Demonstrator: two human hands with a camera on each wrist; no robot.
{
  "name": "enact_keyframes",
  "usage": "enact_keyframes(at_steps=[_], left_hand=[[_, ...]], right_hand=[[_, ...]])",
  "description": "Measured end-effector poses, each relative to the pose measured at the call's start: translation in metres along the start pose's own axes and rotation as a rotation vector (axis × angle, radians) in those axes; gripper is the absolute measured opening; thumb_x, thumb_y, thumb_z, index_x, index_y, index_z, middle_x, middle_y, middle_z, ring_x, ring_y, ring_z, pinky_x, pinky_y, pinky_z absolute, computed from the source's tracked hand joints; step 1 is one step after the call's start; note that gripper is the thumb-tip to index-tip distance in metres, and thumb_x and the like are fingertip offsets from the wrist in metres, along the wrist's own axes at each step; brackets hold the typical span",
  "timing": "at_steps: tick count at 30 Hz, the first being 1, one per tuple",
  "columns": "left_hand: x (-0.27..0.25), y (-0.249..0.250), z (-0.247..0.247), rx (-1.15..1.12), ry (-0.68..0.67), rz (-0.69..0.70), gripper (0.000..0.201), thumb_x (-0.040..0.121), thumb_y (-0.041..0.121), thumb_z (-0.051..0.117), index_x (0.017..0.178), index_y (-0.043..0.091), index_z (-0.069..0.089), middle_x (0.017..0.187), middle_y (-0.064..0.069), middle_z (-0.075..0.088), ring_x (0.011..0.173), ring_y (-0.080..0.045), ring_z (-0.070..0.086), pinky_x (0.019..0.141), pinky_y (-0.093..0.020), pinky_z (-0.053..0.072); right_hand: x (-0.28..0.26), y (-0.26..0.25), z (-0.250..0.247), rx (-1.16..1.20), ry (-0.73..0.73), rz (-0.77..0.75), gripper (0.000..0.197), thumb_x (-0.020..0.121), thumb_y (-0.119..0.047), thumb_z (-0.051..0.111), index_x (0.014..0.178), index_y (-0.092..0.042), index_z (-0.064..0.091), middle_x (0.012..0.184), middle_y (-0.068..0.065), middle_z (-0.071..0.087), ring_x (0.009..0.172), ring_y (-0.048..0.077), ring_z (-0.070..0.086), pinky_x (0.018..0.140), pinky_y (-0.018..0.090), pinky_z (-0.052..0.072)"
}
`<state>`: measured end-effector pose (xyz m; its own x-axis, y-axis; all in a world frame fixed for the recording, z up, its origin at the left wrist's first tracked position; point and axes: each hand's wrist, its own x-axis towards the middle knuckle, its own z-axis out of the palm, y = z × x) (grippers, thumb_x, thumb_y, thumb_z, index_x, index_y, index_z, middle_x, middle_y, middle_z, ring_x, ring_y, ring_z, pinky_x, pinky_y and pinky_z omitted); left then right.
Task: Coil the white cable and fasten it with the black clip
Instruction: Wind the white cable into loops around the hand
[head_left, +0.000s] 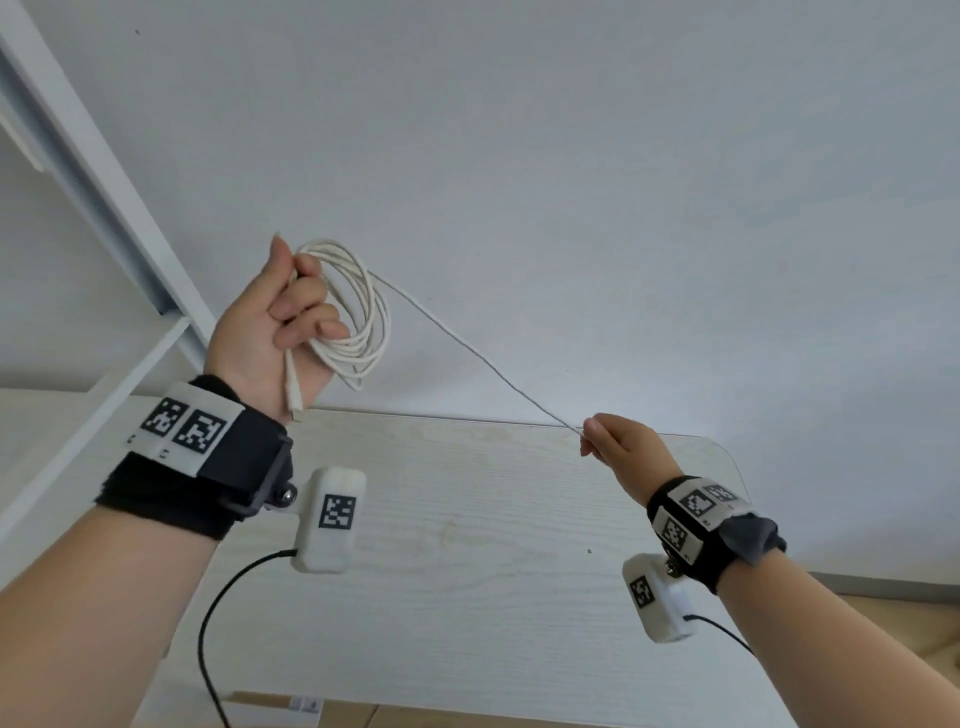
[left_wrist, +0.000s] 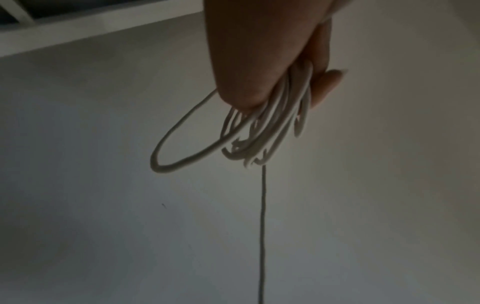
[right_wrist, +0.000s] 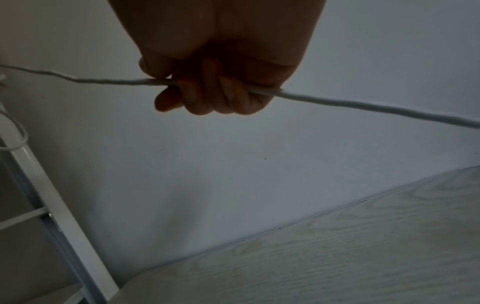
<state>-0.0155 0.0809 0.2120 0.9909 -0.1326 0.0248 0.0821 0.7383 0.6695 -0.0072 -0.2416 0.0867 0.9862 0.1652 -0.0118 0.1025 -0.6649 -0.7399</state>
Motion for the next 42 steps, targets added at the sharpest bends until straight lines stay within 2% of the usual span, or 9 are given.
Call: enact_keyframes(at_steps=[8, 16, 23, 26, 28, 31, 34, 38, 42], left_hand=[[0.008, -0.019, -0.001, 0.042, 0.137, 0.099, 0.021, 0.096, 0.016, 0.039, 0.076, 0.016, 0.046, 0.059, 0.007, 0.050, 0.052, -0.008, 0.050, 0.078, -0.028, 0.053], [0.003, -0.037, 0.016, 0.447, 0.197, 0.072, 0.013, 0.097, 0.006, 0.041, 0.087, 0.007, 0.049, 0.074, -0.007, 0.067, 0.078, -0.034, 0.070, 0.083, -0.042, 0.057], [-0.007, -0.057, 0.032, 0.770, 0.141, -0.059, 0.005, 0.099, 0.011, 0.039, 0.101, 0.010, 0.044, 0.084, -0.009, 0.073, 0.079, -0.034, 0.071, 0.067, -0.033, 0.057], [-0.010, -0.064, 0.033, 0.869, 0.122, -0.095, 0.006, 0.096, 0.014, 0.045, 0.099, 0.011, 0.050, 0.079, -0.006, 0.072, 0.062, -0.020, 0.067, 0.052, -0.023, 0.049], [-0.013, -0.068, 0.035, 0.899, 0.120, -0.119, 0.007, 0.093, 0.013, 0.051, 0.098, 0.011, 0.055, 0.074, -0.005, 0.065, 0.057, -0.016, 0.061, 0.048, -0.022, 0.047], [-0.021, -0.071, 0.043, 0.808, 0.034, -0.188, 0.011, 0.093, 0.008, 0.048, 0.102, 0.006, 0.055, 0.076, -0.012, 0.066, 0.058, -0.029, 0.067, 0.053, -0.034, 0.055], [-0.028, -0.073, 0.044, 0.833, 0.005, -0.194, 0.016, 0.098, 0.017, 0.041, 0.097, 0.011, 0.056, 0.067, -0.010, 0.068, 0.043, -0.025, 0.058, 0.054, -0.036, 0.054], [-0.030, -0.077, 0.040, 0.834, -0.015, -0.174, 0.038, 0.098, 0.042, 0.032, 0.085, 0.014, 0.055, 0.055, -0.002, 0.051, 0.038, -0.017, 0.039, 0.058, -0.037, 0.051], [-0.035, -0.079, 0.044, 0.889, -0.076, -0.228, 0.055, 0.086, 0.063, 0.026, 0.086, 0.016, 0.056, 0.052, 0.004, 0.039, 0.037, -0.013, 0.033, 0.056, -0.033, 0.049]], right_hand=[[-0.010, -0.022, 0.003, 0.054, 0.040, -0.061, 0.005, 0.089, -0.018, 0.050, 0.087, -0.021, 0.047, 0.064, -0.002, 0.047, 0.056, 0.014, 0.040, 0.057, 0.027, 0.037], [-0.021, -0.072, 0.005, -0.221, -0.163, -0.247, 0.004, 0.089, -0.018, 0.051, 0.091, -0.020, 0.053, 0.056, -0.010, 0.042, 0.054, 0.005, 0.041, 0.055, 0.024, 0.035], [-0.030, -0.123, 0.008, -0.322, -0.183, -0.459, 0.010, 0.091, -0.024, 0.049, 0.096, -0.022, 0.057, 0.084, -0.013, 0.053, 0.073, 0.009, 0.046, 0.067, 0.029, 0.043], [-0.029, -0.138, 0.006, -0.276, -0.114, -0.551, 0.007, 0.089, -0.021, 0.053, 0.092, -0.019, 0.059, 0.100, -0.006, 0.064, 0.080, 0.015, 0.058, 0.068, 0.037, 0.050], [-0.025, -0.144, 0.003, -0.253, -0.061, -0.584, 0.007, 0.088, -0.020, 0.055, 0.091, -0.017, 0.060, 0.099, -0.002, 0.065, 0.083, 0.019, 0.062, 0.066, 0.041, 0.051], [-0.015, -0.151, -0.005, -0.235, 0.032, -0.598, 0.008, 0.086, -0.020, 0.056, 0.091, -0.017, 0.062, 0.088, -0.001, 0.061, 0.074, 0.020, 0.059, 0.064, 0.043, 0.051], [-0.009, -0.154, -0.011, -0.202, 0.083, -0.606, 0.007, 0.085, -0.019, 0.056, 0.088, -0.019, 0.063, 0.086, -0.002, 0.057, 0.072, 0.017, 0.056, 0.063, 0.043, 0.051], [-0.003, -0.155, -0.012, -0.136, 0.103, -0.605, 0.004, 0.082, -0.019, 0.062, 0.086, -0.018, 0.062, 0.089, -0.004, 0.051, 0.074, 0.012, 0.054, 0.067, 0.041, 0.051], [0.004, -0.149, -0.015, -0.120, 0.125, -0.567, 0.020, 0.075, -0.030, 0.071, 0.082, -0.017, 0.057, 0.085, -0.005, 0.050, 0.062, -0.003, 0.043, 0.062, 0.024, 0.044]])
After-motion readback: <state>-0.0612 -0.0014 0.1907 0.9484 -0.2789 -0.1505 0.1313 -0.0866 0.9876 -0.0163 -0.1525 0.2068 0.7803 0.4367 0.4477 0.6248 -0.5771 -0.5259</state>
